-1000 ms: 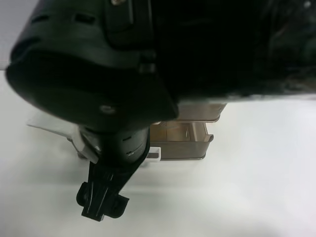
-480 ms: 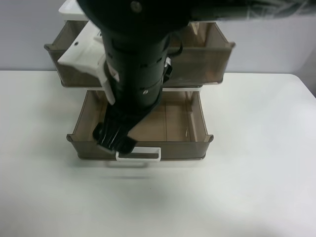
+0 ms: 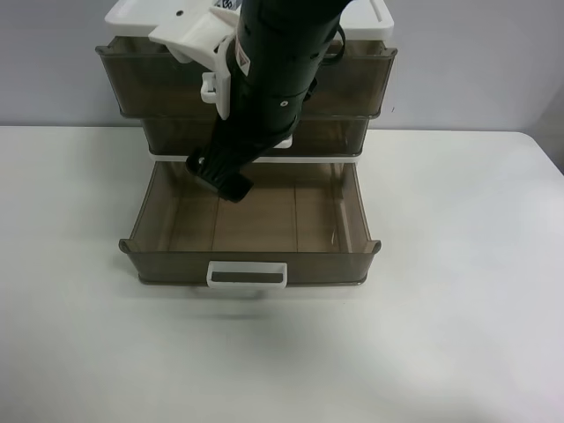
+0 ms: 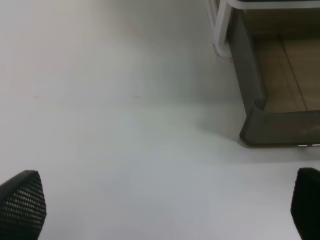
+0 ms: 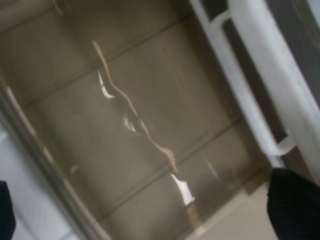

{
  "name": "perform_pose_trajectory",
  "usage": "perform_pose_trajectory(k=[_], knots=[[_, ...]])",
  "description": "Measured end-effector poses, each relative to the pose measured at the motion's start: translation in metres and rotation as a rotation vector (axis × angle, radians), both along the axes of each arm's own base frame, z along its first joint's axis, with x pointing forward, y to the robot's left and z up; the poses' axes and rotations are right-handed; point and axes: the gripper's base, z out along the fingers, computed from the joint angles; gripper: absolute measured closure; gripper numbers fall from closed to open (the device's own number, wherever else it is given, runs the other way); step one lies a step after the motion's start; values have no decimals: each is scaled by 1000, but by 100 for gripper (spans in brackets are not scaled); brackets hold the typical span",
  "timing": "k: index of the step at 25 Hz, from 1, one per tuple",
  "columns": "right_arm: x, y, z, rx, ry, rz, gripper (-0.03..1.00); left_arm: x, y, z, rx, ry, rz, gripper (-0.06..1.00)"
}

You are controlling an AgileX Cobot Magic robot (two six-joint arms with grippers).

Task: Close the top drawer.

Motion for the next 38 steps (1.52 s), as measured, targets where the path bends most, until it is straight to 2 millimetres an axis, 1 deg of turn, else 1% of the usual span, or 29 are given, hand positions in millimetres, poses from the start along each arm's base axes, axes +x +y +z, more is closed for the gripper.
perform_pose_trajectory(k=[3,6,8,10,15,18,19,21,23,25,27,30,31,33,35,38], knots=[[13,-6,1,54,-5,-21,-2,0,0,0,0,0,0,-5],[20,-8,2,109,-2,-39,-2,0,0,0,0,0,0,-5],[31,-9,6,160,-58,-38,-2,0,0,0,0,0,0,-5],[39,-14,8,189,-69,-59,-2,0,0,0,0,0,0,-5],[43,-15,6,216,-57,-75,-2,0,0,0,0,0,0,-5],[38,-13,10,228,-49,-48,-2,0,0,0,0,0,0,-5],[33,-14,16,229,-52,-29,-2,0,0,0,0,0,0,-5],[17,-18,34,240,-50,-5,-3,0,0,0,0,0,0,-5],[-4,-32,61,253,-43,8,-3,0,0,0,0,0,0,-5],[-25,-52,86,251,-23,2,-3,0,0,0,0,0,0,-5],[-45,-76,108,245,-16,-9,-3,0,0,0,0,0,0,-5],[-71,-109,131,227,-3,-27,-3,0,0,0,0,0,0,-5],[-84,-128,144,252,-37,-38,-3,0,0,0,0,0,0,-5],[-100,-148,150,289,-60,-52,-3,0,0,0,0,0,0,-5],[-117,-169,152,323,-78,-60,-3,0,0,0,0,0,0,-5],[-144,-202,145,363,-103,-65,-3,0,0,0,0,0,0,-5]])
